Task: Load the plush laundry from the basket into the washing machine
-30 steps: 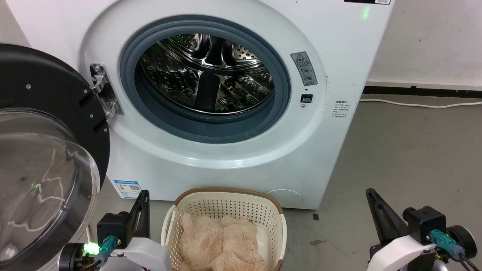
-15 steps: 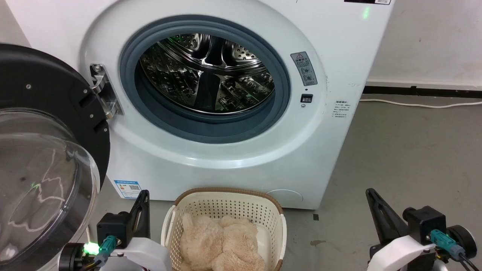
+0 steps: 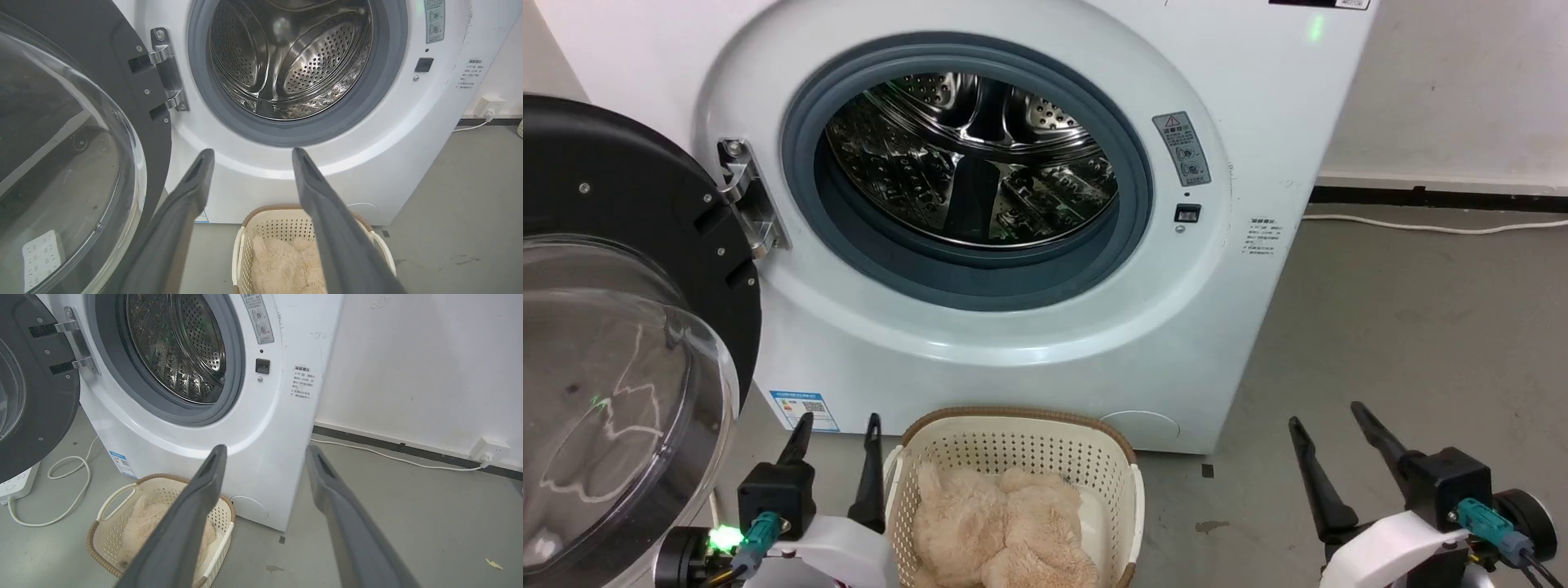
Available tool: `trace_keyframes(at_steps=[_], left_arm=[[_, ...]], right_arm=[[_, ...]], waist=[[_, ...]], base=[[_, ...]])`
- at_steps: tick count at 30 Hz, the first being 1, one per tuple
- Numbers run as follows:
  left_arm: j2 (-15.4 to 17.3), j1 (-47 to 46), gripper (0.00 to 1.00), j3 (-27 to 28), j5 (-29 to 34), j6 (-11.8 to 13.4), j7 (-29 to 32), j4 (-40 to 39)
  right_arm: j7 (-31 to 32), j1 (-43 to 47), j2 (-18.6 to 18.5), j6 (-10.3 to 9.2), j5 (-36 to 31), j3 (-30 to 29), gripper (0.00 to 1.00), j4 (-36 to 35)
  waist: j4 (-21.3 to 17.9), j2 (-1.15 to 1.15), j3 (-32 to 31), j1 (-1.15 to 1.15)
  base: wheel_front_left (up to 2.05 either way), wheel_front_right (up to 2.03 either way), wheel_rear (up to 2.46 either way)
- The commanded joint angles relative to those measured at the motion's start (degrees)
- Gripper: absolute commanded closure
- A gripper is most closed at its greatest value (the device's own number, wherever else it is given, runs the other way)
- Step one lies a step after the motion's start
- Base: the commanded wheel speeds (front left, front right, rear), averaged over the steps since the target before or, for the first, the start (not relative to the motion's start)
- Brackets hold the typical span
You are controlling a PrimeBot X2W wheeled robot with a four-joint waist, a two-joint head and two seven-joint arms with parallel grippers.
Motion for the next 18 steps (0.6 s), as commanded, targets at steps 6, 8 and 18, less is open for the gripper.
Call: trace_keyframes(at_steps=[6, 8, 18], left_arm=[[0.00, -0.13, 0.00, -1.38, -0.82, 0.05, -1.07, 0.44], [0.00, -0.20, 0.00, -1.77, -1.06, 0.10, -1.31, 0.71], [0.00, -1.80, 0.00, -4.35, -0.62, 0.49, -2.51, 2.87]], right_arm=[[-1.04, 0.34, 0.01, 0.00, 1.52, -0.95, 0.00, 0.15], [-1.28, 0.34, 0.01, 0.00, 1.73, -1.13, 0.00, 0.10], [-2.47, -0.16, 0.02, 0.01, 3.81, -1.87, 0.00, -0.53]], waist=[[-0.24, 0.00, 0.37, 0.00], [-0.39, 0.00, 0.63, 0.00], [-1.76, 0.00, 3.70, 0.00]], base=[[0.00, 0.00, 0.00], [0.00, 0.00, 0.00], [0.00, 0.00, 0.00]])
